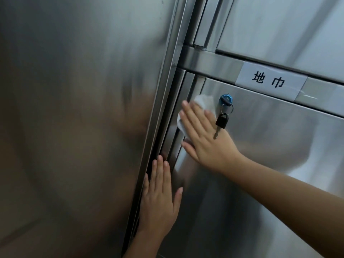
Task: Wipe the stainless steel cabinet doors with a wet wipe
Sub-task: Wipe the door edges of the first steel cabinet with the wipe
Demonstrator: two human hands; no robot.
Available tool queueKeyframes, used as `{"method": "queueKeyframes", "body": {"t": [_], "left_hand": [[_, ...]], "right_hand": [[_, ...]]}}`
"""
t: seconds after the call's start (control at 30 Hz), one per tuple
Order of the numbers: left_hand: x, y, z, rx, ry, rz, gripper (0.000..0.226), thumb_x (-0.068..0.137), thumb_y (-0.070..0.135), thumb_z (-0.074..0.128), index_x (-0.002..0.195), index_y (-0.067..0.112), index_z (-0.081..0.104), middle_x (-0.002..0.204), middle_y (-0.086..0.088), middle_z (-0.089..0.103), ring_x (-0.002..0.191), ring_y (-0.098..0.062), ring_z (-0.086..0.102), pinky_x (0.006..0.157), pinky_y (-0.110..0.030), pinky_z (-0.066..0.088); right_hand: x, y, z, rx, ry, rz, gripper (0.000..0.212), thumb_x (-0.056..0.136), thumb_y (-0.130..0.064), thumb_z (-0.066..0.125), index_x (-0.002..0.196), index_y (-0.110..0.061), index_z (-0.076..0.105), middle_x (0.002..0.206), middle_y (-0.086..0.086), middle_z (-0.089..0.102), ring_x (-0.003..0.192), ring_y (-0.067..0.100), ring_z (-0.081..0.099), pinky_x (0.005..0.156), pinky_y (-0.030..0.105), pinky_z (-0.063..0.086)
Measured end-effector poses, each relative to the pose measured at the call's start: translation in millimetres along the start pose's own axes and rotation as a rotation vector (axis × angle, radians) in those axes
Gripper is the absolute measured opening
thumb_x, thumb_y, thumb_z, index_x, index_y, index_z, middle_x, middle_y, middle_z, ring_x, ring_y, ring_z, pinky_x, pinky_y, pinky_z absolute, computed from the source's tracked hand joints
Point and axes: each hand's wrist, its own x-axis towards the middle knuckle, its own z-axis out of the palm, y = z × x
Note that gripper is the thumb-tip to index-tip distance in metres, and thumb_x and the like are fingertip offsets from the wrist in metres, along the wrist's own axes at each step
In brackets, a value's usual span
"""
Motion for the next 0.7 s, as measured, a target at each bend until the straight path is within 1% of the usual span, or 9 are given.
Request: {"method": "queueKeyframes", "body": {"t": [0.07, 0.17, 0.27, 0.37, 0.5, 0.53, 0.6, 0.63, 0.7], "left_hand": [[1, 2, 1, 0.0, -0.019, -0.006, 0.066, 0.098, 0.045, 0.014, 0.141, -0.002, 0.027, 0.147, -0.02, 0.028, 0.134, -0.036, 0.03, 0.11, -0.04, 0.012], [4, 5, 1, -0.005, -0.03, -0.003, 0.065, 0.098, 0.048, 0.008, 0.142, 0.0, 0.019, 0.149, -0.019, 0.025, 0.138, -0.03, 0.022, 0.11, -0.038, 0.009], [7, 5, -2, -0.007, -0.021, -0.005, 0.065, 0.099, 0.048, 0.007, 0.142, 0.001, 0.016, 0.149, -0.018, 0.024, 0.138, -0.026, 0.019, 0.11, -0.036, 0.007], [11, 4, -5, -0.018, 0.001, -0.005, 0.067, 0.099, 0.047, 0.007, 0.143, -0.001, 0.023, 0.149, -0.018, 0.026, 0.137, -0.032, 0.026, 0.111, -0.034, 0.007], [13, 5, -6, -0.014, 0.038, 0.004, 0.067, 0.099, 0.046, 0.008, 0.14, -0.003, 0.027, 0.148, -0.019, 0.027, 0.134, -0.036, 0.029, 0.111, -0.041, 0.018], [14, 6, -6, -0.003, 0.038, -0.001, 0.067, 0.099, 0.046, 0.008, 0.14, -0.003, 0.027, 0.148, -0.02, 0.027, 0.134, -0.035, 0.03, 0.108, -0.046, 0.023], [14, 7, -6, 0.018, 0.021, -0.013, 0.067, 0.099, 0.046, 0.006, 0.14, -0.002, 0.027, 0.147, -0.02, 0.028, 0.134, -0.035, 0.03, 0.101, -0.056, 0.025], [13, 7, -5, 0.022, 0.008, -0.015, 0.067, 0.099, 0.046, 0.006, 0.14, -0.002, 0.026, 0.148, -0.019, 0.027, 0.134, -0.035, 0.03, 0.1, -0.057, 0.025], [9, 5, -1, 0.019, -0.007, -0.007, 0.067, 0.099, 0.047, 0.005, 0.14, -0.002, 0.026, 0.148, -0.019, 0.027, 0.134, -0.035, 0.03, 0.104, -0.054, 0.026]], "right_hand": [[11, 8, -2, 0.118, 0.023, 0.086, 0.067, 0.096, -0.046, 0.026, 0.145, 0.0, 0.024, 0.151, 0.021, 0.019, 0.141, 0.033, 0.015, 0.114, 0.044, 0.01], [19, 11, -5, 0.191, 0.006, 0.152, 0.076, 0.094, -0.054, 0.027, 0.146, 0.001, 0.018, 0.153, 0.022, 0.011, 0.142, 0.034, 0.006, 0.114, 0.044, 0.004], [11, -1, -7, 0.164, -0.073, 0.151, 0.083, 0.092, -0.061, 0.018, 0.147, 0.002, 0.012, 0.153, 0.024, 0.004, 0.142, 0.036, 0.0, 0.114, 0.048, 0.001], [3, -9, -9, 0.082, -0.119, 0.118, 0.083, 0.093, -0.061, 0.013, 0.146, 0.003, 0.014, 0.152, 0.025, 0.007, 0.142, 0.037, 0.004, 0.114, 0.048, 0.002], [26, 3, -13, 0.19, -0.068, 0.218, 0.081, 0.093, -0.057, 0.019, 0.146, 0.004, 0.009, 0.153, 0.024, 0.004, 0.142, 0.036, 0.002, 0.115, 0.046, 0.001], [33, 5, -14, 0.227, -0.058, 0.252, 0.081, 0.093, -0.056, 0.022, 0.146, 0.004, 0.008, 0.153, 0.024, 0.003, 0.143, 0.036, 0.001, 0.116, 0.044, -0.001], [37, 5, -15, 0.305, -0.072, 0.28, 0.081, 0.094, -0.054, 0.03, 0.146, 0.002, 0.006, 0.153, 0.024, 0.0, 0.143, 0.034, -0.003, 0.115, 0.041, -0.008], [33, 4, -15, 0.32, -0.093, 0.269, 0.081, 0.094, -0.054, 0.031, 0.147, 0.002, 0.005, 0.154, 0.023, -0.001, 0.143, 0.034, -0.005, 0.115, 0.041, -0.009], [16, -4, -12, 0.207, -0.126, 0.191, 0.081, 0.094, -0.057, 0.022, 0.147, 0.002, 0.008, 0.153, 0.024, 0.001, 0.142, 0.036, -0.002, 0.115, 0.046, -0.003]]}}
